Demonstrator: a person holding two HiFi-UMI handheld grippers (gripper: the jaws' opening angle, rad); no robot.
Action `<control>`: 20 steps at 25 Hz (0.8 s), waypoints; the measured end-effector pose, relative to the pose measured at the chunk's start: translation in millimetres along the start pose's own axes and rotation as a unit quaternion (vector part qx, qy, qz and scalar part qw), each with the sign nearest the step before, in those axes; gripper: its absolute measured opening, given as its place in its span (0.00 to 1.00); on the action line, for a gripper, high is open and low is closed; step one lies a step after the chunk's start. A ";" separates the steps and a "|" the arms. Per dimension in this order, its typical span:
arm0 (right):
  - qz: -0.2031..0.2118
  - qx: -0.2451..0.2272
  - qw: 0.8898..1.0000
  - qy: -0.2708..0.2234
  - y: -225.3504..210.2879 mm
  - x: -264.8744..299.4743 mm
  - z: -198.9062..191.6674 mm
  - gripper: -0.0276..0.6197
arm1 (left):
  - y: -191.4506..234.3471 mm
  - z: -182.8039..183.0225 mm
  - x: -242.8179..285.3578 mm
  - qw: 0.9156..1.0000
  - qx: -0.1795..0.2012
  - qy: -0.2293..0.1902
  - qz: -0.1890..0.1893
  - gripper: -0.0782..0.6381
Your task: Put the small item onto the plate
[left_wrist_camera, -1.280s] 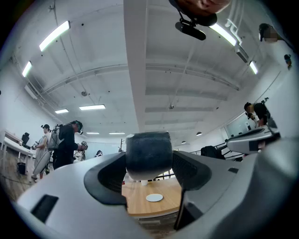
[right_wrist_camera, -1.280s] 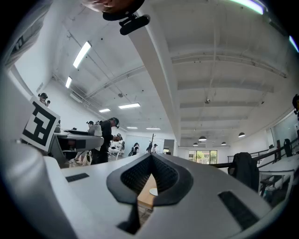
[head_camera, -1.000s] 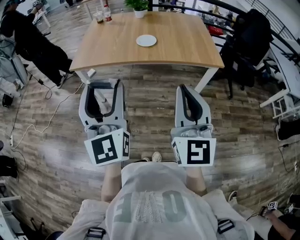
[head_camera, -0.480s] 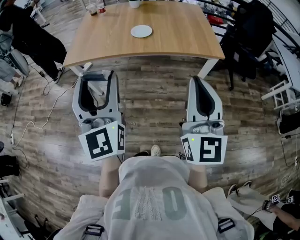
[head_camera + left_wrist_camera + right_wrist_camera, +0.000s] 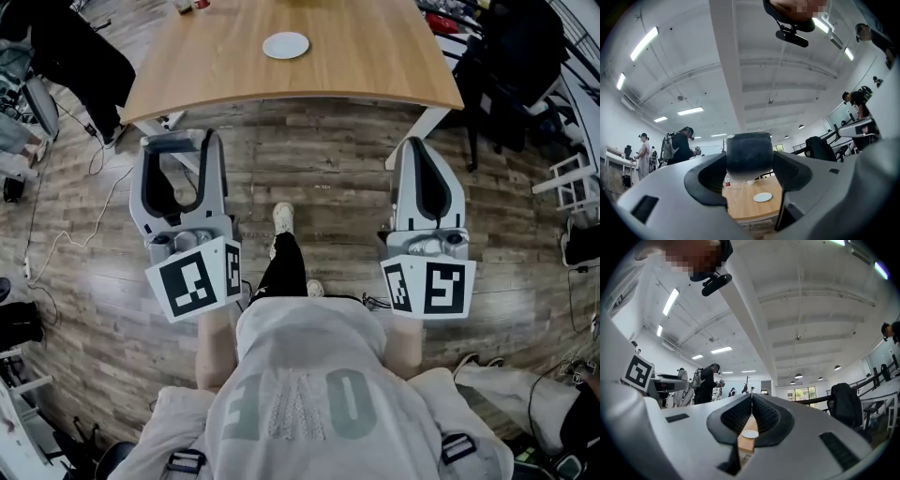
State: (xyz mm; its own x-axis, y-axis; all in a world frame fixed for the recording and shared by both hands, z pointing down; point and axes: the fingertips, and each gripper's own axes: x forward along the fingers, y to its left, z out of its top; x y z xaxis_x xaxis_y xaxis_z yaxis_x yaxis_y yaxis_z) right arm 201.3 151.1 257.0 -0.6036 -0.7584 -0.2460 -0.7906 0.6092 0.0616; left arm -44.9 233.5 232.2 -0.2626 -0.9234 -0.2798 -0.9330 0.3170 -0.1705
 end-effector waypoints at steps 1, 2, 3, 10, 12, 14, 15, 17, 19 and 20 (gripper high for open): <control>0.001 -0.004 1.000 -0.004 -0.7 4.5 -0.9 0.07 | 4.3 -3.0 7.4 1.000 -0.005 -0.004 0.005 0.54; 0.003 -0.010 1.000 -0.007 -1.4 10.0 -2.4 0.07 | 8.0 -5.7 15.6 1.000 -0.010 -0.010 0.010 0.54; 0.005 -0.016 1.000 -0.009 -2.0 17.1 -4.3 0.07 | 10.8 -7.9 24.3 1.000 -0.016 -0.016 0.014 0.54; 0.035 -0.013 0.999 -0.022 2.9 93.4 -8.2 0.07 | 22.9 -19.4 97.0 0.999 -0.030 -0.034 0.002 0.54; 0.038 -0.014 0.999 -0.018 5.2 128.4 -12.2 0.07 | 31.0 -23.8 128.3 0.999 -0.029 -0.031 -0.004 0.54; 0.042 -0.003 0.999 -0.013 7.8 161.7 -18.9 0.07 | 38.9 -30.2 157.9 0.999 -0.031 -0.024 -0.009 0.54; 0.046 0.004 0.999 -0.011 9.7 174.6 -23.8 0.07 | 42.0 -34.1 168.6 0.999 -0.035 -0.023 -0.012 0.54; 0.051 0.009 0.999 -0.008 14.2 196.2 -35.5 0.07 | 47.4 -42.8 185.9 0.999 -0.040 -0.026 -0.019 0.54; 0.051 0.001 0.999 -0.007 19.7 223.4 -45.6 0.07 | 56.6 -51.9 208.4 0.999 -0.037 -0.030 -0.023 0.54; 0.050 -0.003 0.999 -0.006 23.3 240.9 -49.2 0.07 | 64.0 -56.1 223.3 0.999 -0.036 -0.031 -0.024 0.54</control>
State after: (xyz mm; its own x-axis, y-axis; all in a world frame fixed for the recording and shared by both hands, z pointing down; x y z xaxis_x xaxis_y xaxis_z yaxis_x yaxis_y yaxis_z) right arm 32.4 -28.9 246.8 -0.6789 -0.6903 -0.2502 -0.7265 0.6809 0.0924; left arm -177.1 35.5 211.8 -0.2045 -0.9211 -0.3312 -0.9599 0.2549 -0.1164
